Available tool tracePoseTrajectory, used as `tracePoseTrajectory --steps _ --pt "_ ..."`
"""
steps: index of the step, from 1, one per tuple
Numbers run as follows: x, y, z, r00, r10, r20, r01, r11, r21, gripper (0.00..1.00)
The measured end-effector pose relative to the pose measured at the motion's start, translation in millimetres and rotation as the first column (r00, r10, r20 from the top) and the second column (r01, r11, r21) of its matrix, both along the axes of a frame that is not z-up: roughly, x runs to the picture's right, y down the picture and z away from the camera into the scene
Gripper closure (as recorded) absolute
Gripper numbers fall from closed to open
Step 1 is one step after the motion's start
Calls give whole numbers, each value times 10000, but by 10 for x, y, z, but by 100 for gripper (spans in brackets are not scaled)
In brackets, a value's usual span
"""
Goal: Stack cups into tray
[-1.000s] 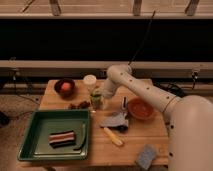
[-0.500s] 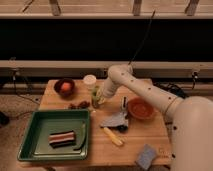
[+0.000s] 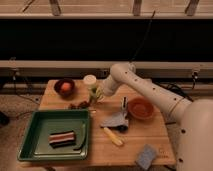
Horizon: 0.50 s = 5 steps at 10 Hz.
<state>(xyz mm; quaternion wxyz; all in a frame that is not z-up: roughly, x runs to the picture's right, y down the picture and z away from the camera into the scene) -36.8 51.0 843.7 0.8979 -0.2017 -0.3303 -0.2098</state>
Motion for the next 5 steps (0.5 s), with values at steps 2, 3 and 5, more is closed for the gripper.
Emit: tracePoseTrajectory --steps 2,3,5 --pt "-102 -155 -247 9991 -90 410 79 9996 282 100" --pt "-216 -184 -366 9973 -229 704 203 9991 367 100" --pt "-534 -83 -583 9873 -681 1437 655 9976 230 100"
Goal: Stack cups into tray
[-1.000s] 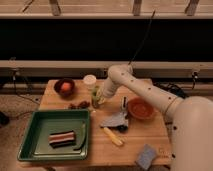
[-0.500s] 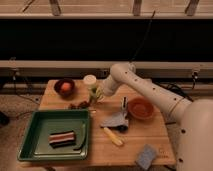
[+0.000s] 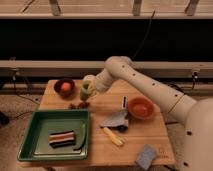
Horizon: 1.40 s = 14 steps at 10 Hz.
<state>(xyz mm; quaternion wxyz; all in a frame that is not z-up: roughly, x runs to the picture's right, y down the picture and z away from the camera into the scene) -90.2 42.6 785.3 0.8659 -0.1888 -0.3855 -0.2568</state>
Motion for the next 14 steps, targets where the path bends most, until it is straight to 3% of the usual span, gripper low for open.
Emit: tracePoseTrajectory --steps 3,6,9,10,12,14 --pt "-282 290 -244 9940 -732 817 771 9959 -465 100" --pt "-420 560 -489 9796 -1533 1301 1616 9852 -564 100" --pt "-465 820 -439 9699 -2147 1151 2235 9722 -699 98" --pt "-481 906 -371 9677 -2294 1047 2377 9684 -756 93" --pt "-517 1062 -228 9619 -2636 730 2690 9599 -790 72" --pt "-510 1103 -140 9599 -2771 422 2796 9572 -749 51"
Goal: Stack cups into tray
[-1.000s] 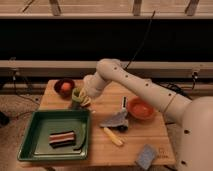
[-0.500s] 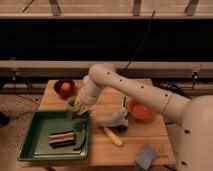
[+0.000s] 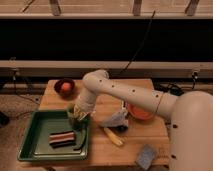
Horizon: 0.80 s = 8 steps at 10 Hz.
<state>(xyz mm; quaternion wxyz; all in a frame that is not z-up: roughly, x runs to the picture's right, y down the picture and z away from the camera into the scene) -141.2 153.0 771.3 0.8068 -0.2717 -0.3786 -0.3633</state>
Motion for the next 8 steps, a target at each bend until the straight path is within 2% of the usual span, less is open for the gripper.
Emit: tracePoseTrajectory --steps 1,2,3,4,8 --pt "8 -5 20 10000 -10 -86 11 10000 59 44" --pt "30 -25 54 9997 3 -227 1 9999 162 31" --pt "42 -35 72 9996 12 -298 -5 9998 217 24" --pt "58 -51 89 9993 39 -376 -29 9996 287 20" --pt "80 -73 121 9987 134 -486 -111 9989 460 20"
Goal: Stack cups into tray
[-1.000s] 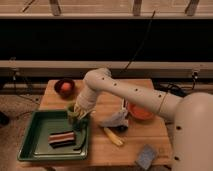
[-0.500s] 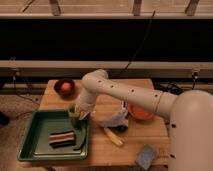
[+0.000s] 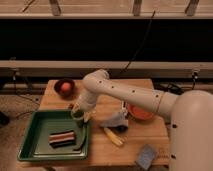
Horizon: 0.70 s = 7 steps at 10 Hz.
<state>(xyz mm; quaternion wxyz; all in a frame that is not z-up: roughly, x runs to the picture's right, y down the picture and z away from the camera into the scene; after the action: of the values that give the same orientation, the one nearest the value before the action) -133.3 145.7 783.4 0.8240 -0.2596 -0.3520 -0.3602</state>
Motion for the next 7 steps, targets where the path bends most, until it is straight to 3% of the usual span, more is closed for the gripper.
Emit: tracePoseTrajectory --steps 3,7 --pt "69 -160 -66 9997 230 17 -230 9997 92 20" --pt "387 -671 -403 9982 603 22 -603 9972 449 20"
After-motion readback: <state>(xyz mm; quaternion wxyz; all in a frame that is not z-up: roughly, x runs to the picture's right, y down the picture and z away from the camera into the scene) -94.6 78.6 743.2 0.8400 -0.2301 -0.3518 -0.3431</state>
